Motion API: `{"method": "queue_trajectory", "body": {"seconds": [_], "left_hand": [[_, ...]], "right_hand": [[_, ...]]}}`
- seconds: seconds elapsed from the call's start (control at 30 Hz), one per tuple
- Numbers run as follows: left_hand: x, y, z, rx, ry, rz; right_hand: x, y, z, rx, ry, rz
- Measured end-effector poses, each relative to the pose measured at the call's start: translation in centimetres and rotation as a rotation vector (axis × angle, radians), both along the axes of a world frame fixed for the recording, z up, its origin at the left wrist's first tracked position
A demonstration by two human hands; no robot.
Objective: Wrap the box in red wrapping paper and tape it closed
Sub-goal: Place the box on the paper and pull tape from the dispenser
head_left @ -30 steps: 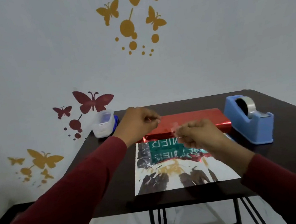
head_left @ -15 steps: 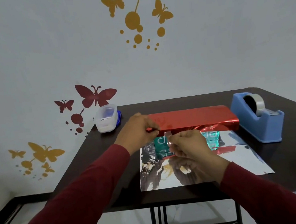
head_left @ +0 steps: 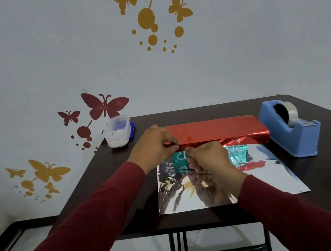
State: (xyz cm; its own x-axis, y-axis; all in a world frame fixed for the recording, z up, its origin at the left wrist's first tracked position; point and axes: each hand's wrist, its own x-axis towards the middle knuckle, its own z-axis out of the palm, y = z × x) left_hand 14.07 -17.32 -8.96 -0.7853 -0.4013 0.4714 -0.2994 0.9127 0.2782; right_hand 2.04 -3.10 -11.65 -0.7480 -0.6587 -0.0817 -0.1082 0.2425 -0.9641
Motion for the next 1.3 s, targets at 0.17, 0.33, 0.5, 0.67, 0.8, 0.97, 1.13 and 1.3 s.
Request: {"method": "queue_trajectory", "body": {"seconds": [0.17, 0.33, 0.5, 0.67, 0.8, 0.97, 1.13, 1.3], "left_hand": [[0.1, 0.0, 0.0, -0.009, 0.016, -0.014], [0.2, -0.1, -0.1, -0.003, 0.028, -0.029], [0.3, 0.0, -0.1, 0.017, 0.030, -0.021], [0.3, 0.0, -0.2, 0.040, 0.041, -0.015], [0.3, -0.1, -0.1, 0.046, 0.032, -0.016], [0.3, 0.0, -0.2, 0.058, 0.041, -0.016], [0.3, 0.2, -0.1, 0.065, 0.046, -0.013], [0.4, 0.1, -0.2, 0.064, 0.051, -0.011]], "right_hand": [[-1.1, -0.3, 0.1, 0.191, 0.466, 0.041], [-1.1, -0.6, -0.4, 0.283, 0.753, 0.077], [-1.0, -0.5, 0.3, 0.290, 0.896, 0.111], [-1.0, -0.4, -0.8, 0.226, 0.875, 0.126], [-1.6, -0.3, -0.5, 0.277, 0.976, 0.129], [-2.1, -0.1, -1.0, 0.225, 0.910, 0.118], [-2.5, -0.2, -0.5, 0.223, 0.948, 0.118], [-2.5, -0.2, -1.0, 0.209, 0.938, 0.122]]}}
